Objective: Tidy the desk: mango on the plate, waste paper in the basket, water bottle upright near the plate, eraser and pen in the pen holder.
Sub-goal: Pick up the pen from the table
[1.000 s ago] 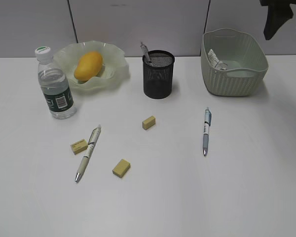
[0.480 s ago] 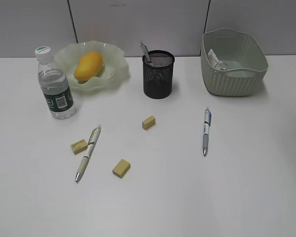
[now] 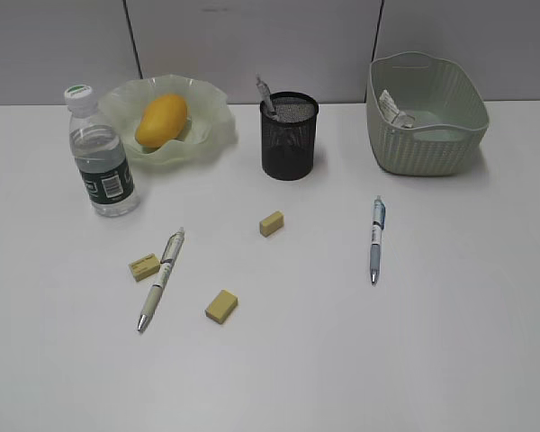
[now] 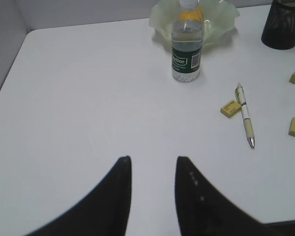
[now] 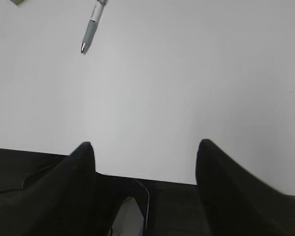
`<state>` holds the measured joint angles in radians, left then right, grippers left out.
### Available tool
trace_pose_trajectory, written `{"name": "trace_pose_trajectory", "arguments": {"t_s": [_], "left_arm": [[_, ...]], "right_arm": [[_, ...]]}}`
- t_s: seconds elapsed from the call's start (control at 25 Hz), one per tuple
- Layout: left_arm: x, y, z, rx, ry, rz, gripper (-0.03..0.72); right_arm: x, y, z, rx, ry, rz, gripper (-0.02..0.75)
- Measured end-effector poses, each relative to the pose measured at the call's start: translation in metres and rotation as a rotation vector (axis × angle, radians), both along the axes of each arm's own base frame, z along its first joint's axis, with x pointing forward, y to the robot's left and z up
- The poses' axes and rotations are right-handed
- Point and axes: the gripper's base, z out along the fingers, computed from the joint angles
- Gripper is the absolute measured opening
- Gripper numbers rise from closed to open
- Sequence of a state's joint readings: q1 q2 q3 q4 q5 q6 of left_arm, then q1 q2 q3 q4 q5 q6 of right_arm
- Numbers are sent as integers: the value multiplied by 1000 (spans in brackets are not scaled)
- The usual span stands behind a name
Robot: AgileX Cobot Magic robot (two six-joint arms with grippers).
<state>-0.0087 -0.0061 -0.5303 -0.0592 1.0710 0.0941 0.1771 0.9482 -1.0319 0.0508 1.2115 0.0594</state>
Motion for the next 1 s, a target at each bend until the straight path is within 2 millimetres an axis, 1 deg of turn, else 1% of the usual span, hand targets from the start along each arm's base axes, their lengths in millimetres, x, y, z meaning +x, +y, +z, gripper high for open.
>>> {"name": "trace_pose_trajectory", "arguments": {"t_s": [0.08,0.2,0.28,0.36,0.48,0.6,0.76,0.88,1.0], "left_arm": [[0,0,0,0,0,0,237],[0,0,0,-1,0,-1,237],[0,0,0,-1,0,-1,237],[0,0,0,-1,0,-1,237],[0,0,0,-1,0,-1,237],[0,0,0,-1,0,-1,237],[0,0,0,-1,0,-1,237],[0,0,0,-2,0,-1,237],[0,0,0,-2,-1,-1,237]], "right_arm": [[-24,-6,2,-9,-59,-4,510],[-59,-15,-1,-24,-145,-12,510],[-77,-20,-6,-33,-203,-18,510],[-95,-23,-9,-25,-297,-14,508],[-117,-28,-19,-14,-408,-11,508],[-133,-30,-35,-4,-470,-13,508],[-148,-33,-56,4,-519,-12,508],[-156,-34,-67,8,-548,-13,508],[-157,-34,-79,14,-576,-13,508]]}}
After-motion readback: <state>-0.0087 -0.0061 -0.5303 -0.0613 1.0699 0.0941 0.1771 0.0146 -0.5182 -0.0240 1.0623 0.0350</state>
